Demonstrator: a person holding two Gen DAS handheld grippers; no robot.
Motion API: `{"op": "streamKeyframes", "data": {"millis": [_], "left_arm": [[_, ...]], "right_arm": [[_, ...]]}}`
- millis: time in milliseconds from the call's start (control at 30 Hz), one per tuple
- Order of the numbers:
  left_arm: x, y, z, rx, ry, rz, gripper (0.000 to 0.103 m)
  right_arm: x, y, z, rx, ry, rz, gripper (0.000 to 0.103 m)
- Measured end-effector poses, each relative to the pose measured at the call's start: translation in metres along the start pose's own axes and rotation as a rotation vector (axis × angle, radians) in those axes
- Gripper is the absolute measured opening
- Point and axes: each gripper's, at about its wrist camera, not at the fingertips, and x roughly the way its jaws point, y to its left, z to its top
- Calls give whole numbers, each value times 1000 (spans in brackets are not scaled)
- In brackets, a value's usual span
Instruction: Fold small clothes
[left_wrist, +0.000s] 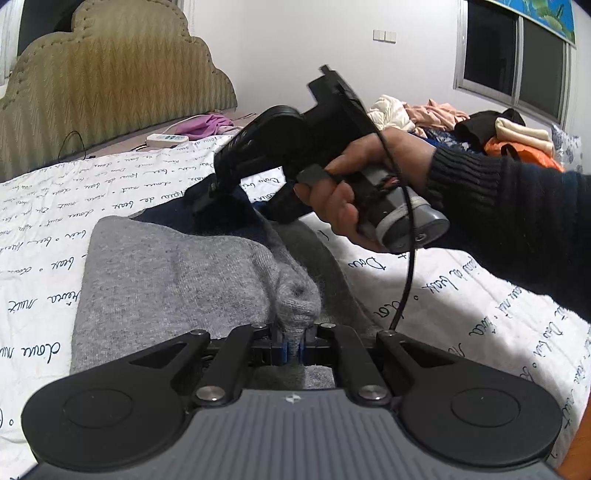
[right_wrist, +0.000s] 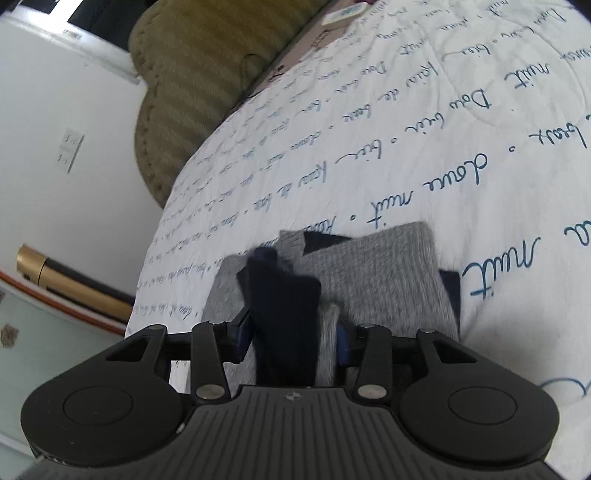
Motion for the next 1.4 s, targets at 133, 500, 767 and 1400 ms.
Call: {"op": "streamKeyframes", "data": {"millis": [133,500,767,1400], "left_arm": [[2,-11,9,0,-4,-15,6],[24,-21,5,34,48,-111,8],[-52,31,-11,52,-100,-109,41],[-39,53,-48,243,33,58,57]], "right_arm": [[0,2,-1,-45,-15,-21,20],[-31,-36,6,12,-100,-42,39],[-112,-22,-43,11,-231,80,50],[-116,-2,-170,-42,-62,-55,14]]}}
